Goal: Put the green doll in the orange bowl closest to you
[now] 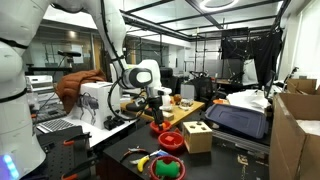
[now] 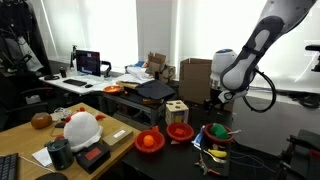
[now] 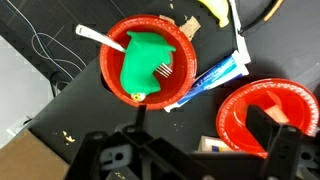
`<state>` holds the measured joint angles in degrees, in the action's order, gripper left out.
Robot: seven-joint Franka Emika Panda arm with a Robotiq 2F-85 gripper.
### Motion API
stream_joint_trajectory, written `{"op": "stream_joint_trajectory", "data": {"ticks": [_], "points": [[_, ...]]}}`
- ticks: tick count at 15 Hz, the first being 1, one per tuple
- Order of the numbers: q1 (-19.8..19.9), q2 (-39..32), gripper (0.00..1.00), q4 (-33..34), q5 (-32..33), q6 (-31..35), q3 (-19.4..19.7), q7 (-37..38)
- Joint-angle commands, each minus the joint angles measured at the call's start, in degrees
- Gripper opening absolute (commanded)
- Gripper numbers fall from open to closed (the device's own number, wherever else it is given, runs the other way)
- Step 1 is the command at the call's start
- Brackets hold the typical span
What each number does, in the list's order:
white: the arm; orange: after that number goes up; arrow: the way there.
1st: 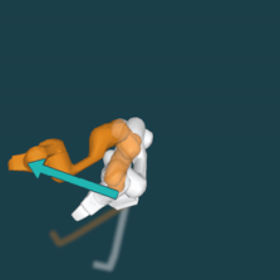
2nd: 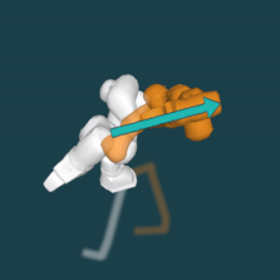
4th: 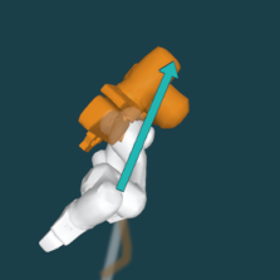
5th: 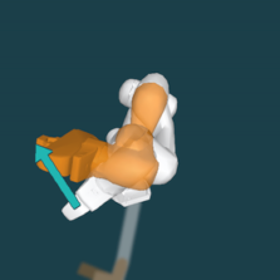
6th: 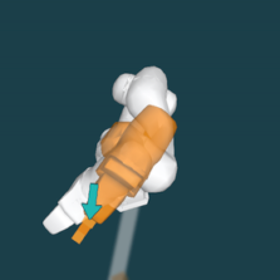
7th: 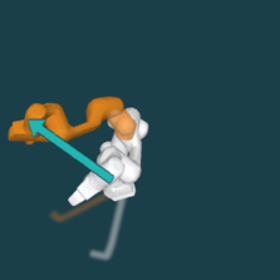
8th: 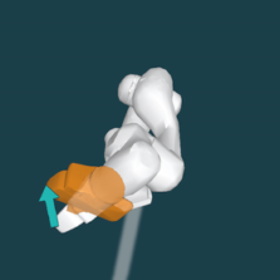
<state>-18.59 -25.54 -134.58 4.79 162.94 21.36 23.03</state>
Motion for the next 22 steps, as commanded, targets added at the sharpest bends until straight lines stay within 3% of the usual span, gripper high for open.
{"op": "stream_joint_trajectory", "data": {"ticks": [1,7,13,17,22], "points": [[-4.4,11.0,1.00,-6.2,6.6,-4.7,1.6,5.4],[1.3,23.5,1.00,-2.6,13.8,-19.2,-7.7,9.1],[9.0,28.8,1.00,8.7,9.7,-34.7,-19.7,5.4],[11.4,29.0,1.00,15.5,8.9,-42.3,-23.0,4.6],[12.8,28.9,1.00,20.1,3.9,-48.3,-23.7,1.1]]}}
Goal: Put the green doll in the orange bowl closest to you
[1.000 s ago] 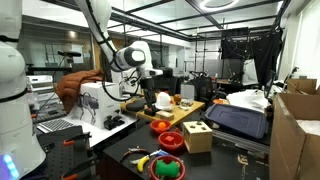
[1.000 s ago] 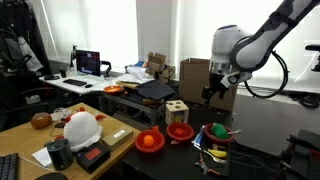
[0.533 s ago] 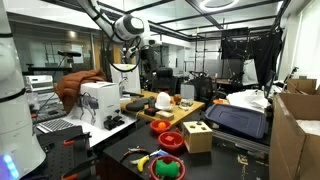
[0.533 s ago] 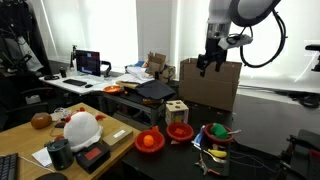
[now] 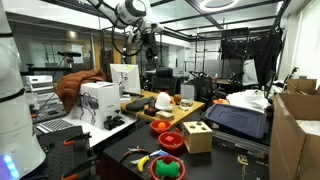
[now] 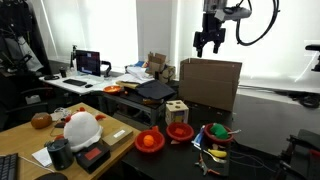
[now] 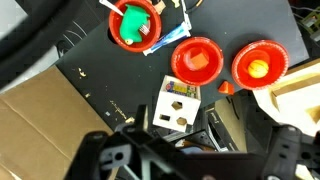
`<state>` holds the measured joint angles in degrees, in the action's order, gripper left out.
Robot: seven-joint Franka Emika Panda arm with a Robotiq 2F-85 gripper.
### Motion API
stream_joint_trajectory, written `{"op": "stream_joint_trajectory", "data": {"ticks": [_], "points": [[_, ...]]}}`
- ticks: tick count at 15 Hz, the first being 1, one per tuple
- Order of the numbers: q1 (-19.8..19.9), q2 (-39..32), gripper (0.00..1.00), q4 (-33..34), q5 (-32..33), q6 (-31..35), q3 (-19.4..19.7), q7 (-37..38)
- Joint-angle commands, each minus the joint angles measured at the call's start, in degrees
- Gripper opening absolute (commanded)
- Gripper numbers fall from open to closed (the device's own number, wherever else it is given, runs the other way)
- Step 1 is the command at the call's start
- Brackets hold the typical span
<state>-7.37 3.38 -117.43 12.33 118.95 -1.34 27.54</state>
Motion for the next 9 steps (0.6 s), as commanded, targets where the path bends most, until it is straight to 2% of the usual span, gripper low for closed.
{"op": "stream_joint_trajectory", "data": {"ticks": [1,9], "points": [[1.8,0.2,1.00,3.4,-4.5,-4.9,-0.9,-4.1],[2.3,2.2,1.00,4.9,-9.3,-10.5,-1.1,-7.5]]}}
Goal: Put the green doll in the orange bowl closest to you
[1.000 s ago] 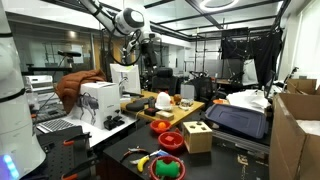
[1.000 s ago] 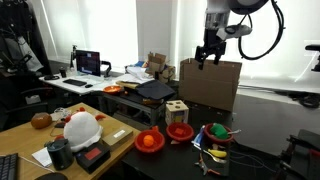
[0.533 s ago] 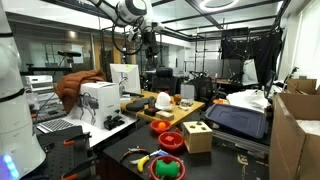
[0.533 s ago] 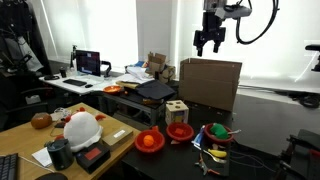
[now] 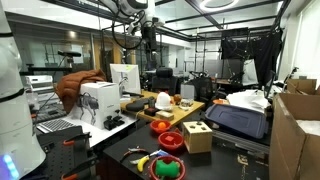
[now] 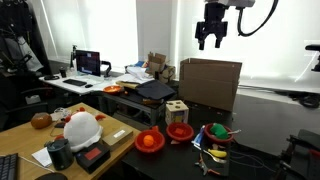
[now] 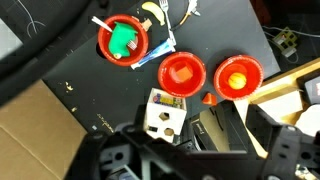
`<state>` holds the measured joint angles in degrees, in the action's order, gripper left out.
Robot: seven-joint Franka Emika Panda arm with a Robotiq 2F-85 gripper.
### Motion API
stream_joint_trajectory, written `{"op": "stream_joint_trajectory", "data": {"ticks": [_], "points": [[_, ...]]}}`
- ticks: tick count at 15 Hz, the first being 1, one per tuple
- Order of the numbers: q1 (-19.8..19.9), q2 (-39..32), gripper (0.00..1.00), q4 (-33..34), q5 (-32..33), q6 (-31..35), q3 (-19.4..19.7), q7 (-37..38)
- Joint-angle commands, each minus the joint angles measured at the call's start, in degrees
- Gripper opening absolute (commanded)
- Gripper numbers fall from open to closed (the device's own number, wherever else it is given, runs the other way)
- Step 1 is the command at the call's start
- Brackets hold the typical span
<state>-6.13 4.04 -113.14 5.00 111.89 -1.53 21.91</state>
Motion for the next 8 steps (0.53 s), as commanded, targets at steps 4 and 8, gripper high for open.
{"op": "stream_joint_trajectory", "data": {"ticks": [4,8], "points": [[1.5,1.0,1.00,0.2,-1.1,-2.9,-1.3,-0.5],[1.9,1.3,1.00,0.1,-1.6,-3.6,-1.2,-0.5]]}}
